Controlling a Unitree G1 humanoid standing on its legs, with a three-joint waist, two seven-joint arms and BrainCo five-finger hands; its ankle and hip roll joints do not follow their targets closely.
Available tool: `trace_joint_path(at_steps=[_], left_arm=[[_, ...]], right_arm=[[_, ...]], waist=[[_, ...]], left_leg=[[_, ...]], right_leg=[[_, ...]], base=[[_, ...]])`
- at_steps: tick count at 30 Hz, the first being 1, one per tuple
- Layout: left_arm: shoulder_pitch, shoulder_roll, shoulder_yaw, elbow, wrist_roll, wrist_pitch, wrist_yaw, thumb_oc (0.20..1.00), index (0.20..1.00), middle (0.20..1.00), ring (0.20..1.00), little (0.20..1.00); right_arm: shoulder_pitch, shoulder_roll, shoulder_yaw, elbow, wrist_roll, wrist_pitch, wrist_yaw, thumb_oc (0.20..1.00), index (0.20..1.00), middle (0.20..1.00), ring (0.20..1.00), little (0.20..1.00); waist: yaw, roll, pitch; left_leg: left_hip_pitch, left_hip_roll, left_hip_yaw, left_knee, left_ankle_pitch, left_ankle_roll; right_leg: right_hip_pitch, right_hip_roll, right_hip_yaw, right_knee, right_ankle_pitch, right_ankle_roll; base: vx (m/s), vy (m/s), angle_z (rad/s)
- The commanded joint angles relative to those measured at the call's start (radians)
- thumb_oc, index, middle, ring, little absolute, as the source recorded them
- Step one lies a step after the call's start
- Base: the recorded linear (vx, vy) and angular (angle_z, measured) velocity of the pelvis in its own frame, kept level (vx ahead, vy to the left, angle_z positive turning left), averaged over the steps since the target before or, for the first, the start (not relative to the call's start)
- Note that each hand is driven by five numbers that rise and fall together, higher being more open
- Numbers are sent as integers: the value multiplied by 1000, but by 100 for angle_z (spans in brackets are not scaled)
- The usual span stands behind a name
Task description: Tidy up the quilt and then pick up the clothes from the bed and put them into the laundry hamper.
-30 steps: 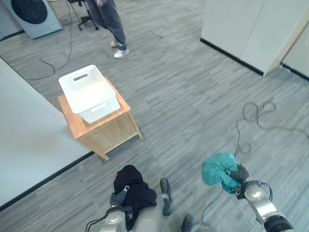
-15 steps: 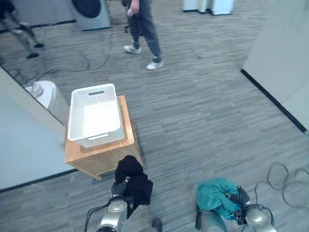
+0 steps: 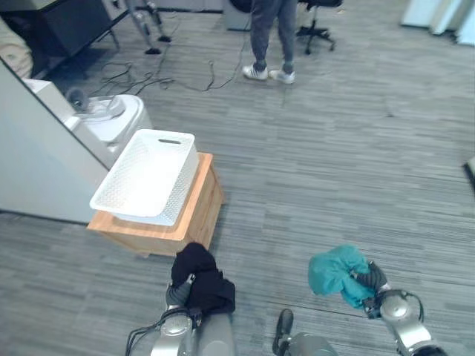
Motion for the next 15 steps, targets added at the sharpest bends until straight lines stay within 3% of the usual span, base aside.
trace_joint_path(at_steps=[1,2,3,4,5,6,7,8,9,11,13,15], left_arm=[[-8,33,-16,16,28,7,2,200,200,200,200,200],[-4,30,-16,14,34,13,-2,200,200,200,200,200],[-1,29,-19,13,36,15,-3,200,200,200,200,200],[8,28,-17,36,37,27,-11,200,200,200,200,200],[10,30,-17,37,36,27,-11,200,200,200,200,200],[9,28,-21,49,33,32,-13,200,200,200,200,200],[4,34,-24,61,32,37,-11,200,200,200,200,200],[1,40,-27,59,35,40,-7,200,200,200,200,200],[-8,51,-29,56,43,41,-2,200,200,200,200,200],[-28,72,-36,57,55,39,10,200,200,200,200,200],[-49,83,-46,65,58,36,17,200,200,200,200,200],[-64,94,-59,71,72,32,17,200,200,200,200,200]], right_arm=[[23,-32,-33,-95,7,-53,0,200,200,200,200,200],[30,-33,-41,-93,4,-53,-4,200,200,200,200,200],[34,-33,-42,-92,3,-54,-4,200,200,200,200,200],[50,-13,-42,-87,-17,-47,-4,200,200,200,200,200],[52,-12,-41,-87,-18,-48,-4,200,200,200,200,200],[56,3,-36,-81,-23,-49,-4,200,200,200,200,200],[62,20,-33,-76,-32,-45,0,200,200,200,200,200],[64,29,-29,-85,-38,-44,3,200,200,200,200,200],[60,40,-27,-94,-38,-43,0,200,200,200,200,200],[55,51,-22,-96,-37,-46,-3,200,200,200,200,200],[55,56,-15,-87,-32,-46,-5,200,200,200,200,200],[57,52,-10,-76,-22,-48,-4,200,200,200,200,200]], waist=[[11,11,-37],[11,17,-45],[7,15,-43],[21,12,-75],[18,8,-76],[26,-1,-80],[11,-10,-77],[-3,-11,-69],[-21,-9,-57],[-49,9,-40],[-68,15,-29],[-93,7,-28]], left_leg=[[162,19,147,-244,-6,-2],[178,45,219,-303,25,-1],[189,36,214,-315,26,-5],[223,25,216,-375,47,25],[229,16,215,-387,50,28],[249,-23,192,-398,36,52],[287,-63,184,-427,10,82],[322,-86,168,-443,-10,97],[348,-90,173,-456,-9,119],[412,-91,121,-487,-37,125],[448,-90,59,-494,-54,113],[476,-97,-3,-502,-77,86]], right_leg=[[171,-93,25,-87,-108,139],[202,-88,-11,-85,-122,143],[212,-91,-17,-84,-130,145],[260,-91,-73,-11,-129,166],[260,-98,-77,-3,-134,170],[246,-115,-78,97,-97,180],[198,-165,-76,244,-61,208],[157,-195,-59,351,7,225],[76,-210,-22,466,78,220],[-41,-201,59,595,80,215],[-111,-197,94,561,47,196],[-142,-184,117,405,15,182]], base=[[638,115,49],[364,72,91],[630,106,102],[493,81,76],[606,136,70],[281,157,117],[430,192,126],[362,185,134],[326,118,81],[333,53,121],[419,-87,182],[395,-158,126]])
